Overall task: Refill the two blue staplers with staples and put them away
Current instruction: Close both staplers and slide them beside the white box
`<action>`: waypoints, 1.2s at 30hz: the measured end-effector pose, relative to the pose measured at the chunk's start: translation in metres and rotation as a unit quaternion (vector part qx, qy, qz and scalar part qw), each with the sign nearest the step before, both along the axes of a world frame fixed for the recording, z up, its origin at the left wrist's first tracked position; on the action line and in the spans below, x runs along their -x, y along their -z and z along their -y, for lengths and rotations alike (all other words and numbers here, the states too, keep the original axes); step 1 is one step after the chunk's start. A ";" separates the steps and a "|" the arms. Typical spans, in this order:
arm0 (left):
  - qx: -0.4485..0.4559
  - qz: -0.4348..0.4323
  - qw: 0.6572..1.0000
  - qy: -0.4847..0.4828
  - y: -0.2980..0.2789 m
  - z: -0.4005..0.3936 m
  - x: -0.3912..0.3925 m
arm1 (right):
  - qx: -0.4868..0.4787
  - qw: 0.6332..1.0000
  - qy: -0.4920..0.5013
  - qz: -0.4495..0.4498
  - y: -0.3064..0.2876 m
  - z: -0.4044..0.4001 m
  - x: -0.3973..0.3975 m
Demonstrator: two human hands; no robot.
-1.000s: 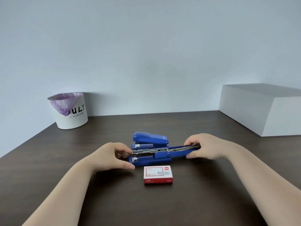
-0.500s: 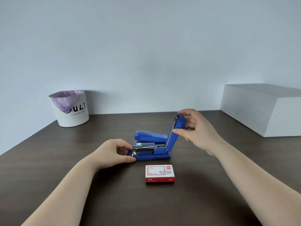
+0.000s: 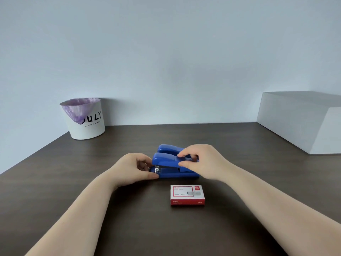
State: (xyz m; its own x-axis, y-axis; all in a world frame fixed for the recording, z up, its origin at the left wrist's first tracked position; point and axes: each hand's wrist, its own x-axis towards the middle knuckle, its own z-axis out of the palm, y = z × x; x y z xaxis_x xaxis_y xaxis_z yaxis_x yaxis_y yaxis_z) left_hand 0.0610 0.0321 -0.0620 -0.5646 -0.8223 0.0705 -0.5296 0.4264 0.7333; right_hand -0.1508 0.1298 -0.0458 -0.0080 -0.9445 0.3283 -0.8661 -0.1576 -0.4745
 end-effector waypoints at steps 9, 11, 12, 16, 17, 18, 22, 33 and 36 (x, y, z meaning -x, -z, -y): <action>0.004 -0.002 1.000 -0.001 0.000 -0.002 0.001 | 0.035 0.992 0.115 0.044 0.003 0.001 0.036; 0.009 -0.004 1.000 -0.004 0.001 -0.003 0.001 | -0.003 0.989 0.130 0.069 0.008 0.002 0.043; 0.018 -0.002 1.000 -0.006 0.001 -0.003 0.002 | -0.026 0.988 0.130 0.084 0.011 0.002 0.045; 0.064 0.013 0.998 -0.026 0.002 -0.003 0.005 | -0.074 0.983 0.108 0.129 0.012 0.004 0.047; 0.069 0.012 0.997 -0.030 0.002 -0.003 0.005 | -0.076 0.983 0.101 0.136 0.010 0.004 0.047; 0.072 0.012 0.997 -0.032 0.002 -0.003 0.006 | -0.082 0.982 0.090 0.141 0.009 0.004 0.047; 0.082 0.024 0.996 -0.039 0.001 -0.005 0.008 | -0.134 0.983 0.035 0.123 0.006 0.004 0.044; 0.084 0.063 0.988 -0.116 -0.005 -0.007 0.022 | -0.033 0.993 0.102 0.049 0.012 0.015 0.042; 0.049 0.051 0.987 -0.147 -0.008 -0.007 0.033 | -0.013 0.990 0.127 0.062 0.014 0.013 0.048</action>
State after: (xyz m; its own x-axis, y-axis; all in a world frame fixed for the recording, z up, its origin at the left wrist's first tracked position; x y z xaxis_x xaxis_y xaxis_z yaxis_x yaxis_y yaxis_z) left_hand 0.0280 0.0388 -0.0538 -0.3110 -0.9437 0.1126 -0.7096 0.3094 0.6331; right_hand -0.1992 0.1170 -0.0600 -0.2856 -0.9149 0.2854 -0.8115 0.0724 -0.5799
